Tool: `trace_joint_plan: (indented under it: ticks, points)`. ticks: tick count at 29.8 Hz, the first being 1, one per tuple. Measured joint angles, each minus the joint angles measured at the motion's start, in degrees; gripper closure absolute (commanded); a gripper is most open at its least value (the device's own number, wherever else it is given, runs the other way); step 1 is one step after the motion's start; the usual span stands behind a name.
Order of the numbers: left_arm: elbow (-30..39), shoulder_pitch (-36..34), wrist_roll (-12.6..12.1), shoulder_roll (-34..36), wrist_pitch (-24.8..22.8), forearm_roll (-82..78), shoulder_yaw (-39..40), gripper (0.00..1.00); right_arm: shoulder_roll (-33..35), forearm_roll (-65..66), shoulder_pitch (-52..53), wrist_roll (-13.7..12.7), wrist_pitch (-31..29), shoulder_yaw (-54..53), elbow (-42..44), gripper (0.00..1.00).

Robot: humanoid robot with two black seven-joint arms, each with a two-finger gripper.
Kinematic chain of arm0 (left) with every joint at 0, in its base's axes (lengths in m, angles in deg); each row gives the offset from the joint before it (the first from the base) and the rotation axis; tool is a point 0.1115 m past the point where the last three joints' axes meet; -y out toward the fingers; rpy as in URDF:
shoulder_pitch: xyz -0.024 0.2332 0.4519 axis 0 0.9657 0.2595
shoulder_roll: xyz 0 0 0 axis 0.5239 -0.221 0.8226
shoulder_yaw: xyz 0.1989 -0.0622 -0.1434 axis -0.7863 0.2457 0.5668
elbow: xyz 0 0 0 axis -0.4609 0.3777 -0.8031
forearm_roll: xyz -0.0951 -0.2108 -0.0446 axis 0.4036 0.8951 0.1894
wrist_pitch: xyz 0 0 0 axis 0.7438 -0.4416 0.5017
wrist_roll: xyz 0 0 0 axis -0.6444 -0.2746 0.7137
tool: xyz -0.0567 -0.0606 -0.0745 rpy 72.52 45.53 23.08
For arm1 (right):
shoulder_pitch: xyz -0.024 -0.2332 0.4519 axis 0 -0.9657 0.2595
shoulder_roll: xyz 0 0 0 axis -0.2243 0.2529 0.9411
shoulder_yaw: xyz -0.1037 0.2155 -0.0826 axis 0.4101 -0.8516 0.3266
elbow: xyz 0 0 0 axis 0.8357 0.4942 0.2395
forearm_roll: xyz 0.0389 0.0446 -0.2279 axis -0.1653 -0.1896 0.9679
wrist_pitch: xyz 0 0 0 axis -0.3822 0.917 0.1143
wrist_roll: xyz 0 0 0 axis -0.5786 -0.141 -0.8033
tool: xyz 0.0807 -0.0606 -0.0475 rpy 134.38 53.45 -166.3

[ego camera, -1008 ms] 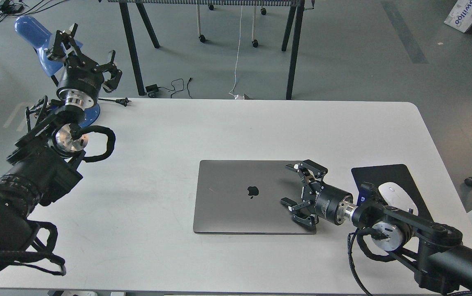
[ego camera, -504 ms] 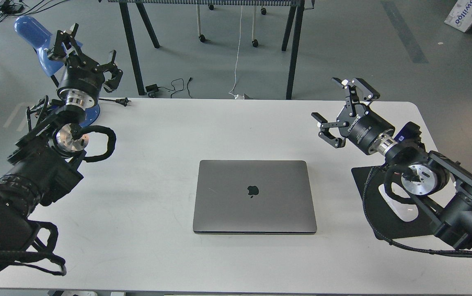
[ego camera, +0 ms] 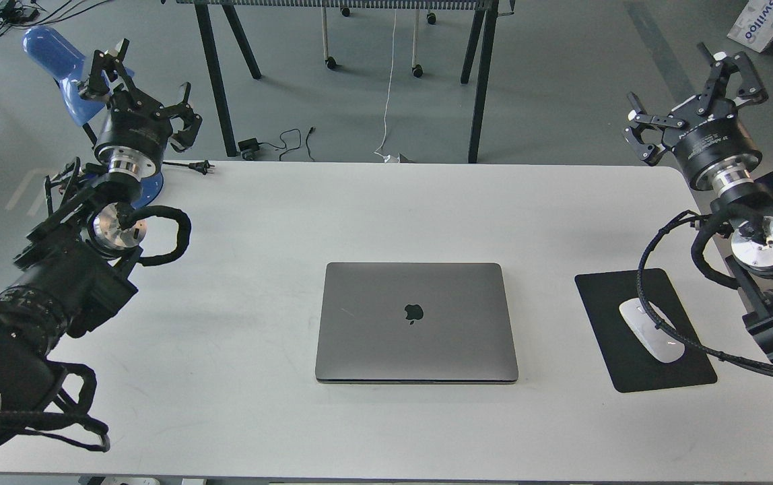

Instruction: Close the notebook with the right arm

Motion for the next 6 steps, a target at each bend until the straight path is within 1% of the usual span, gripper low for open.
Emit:
trace_joint_plan:
  ticks: [6]
  points:
    - [0.03,0.0,0.0,-0.02,0.0,0.14,0.02,0.0,-0.01,-0.58,2.53,-0.08,-0.01,-0.09,3.23,0.0]
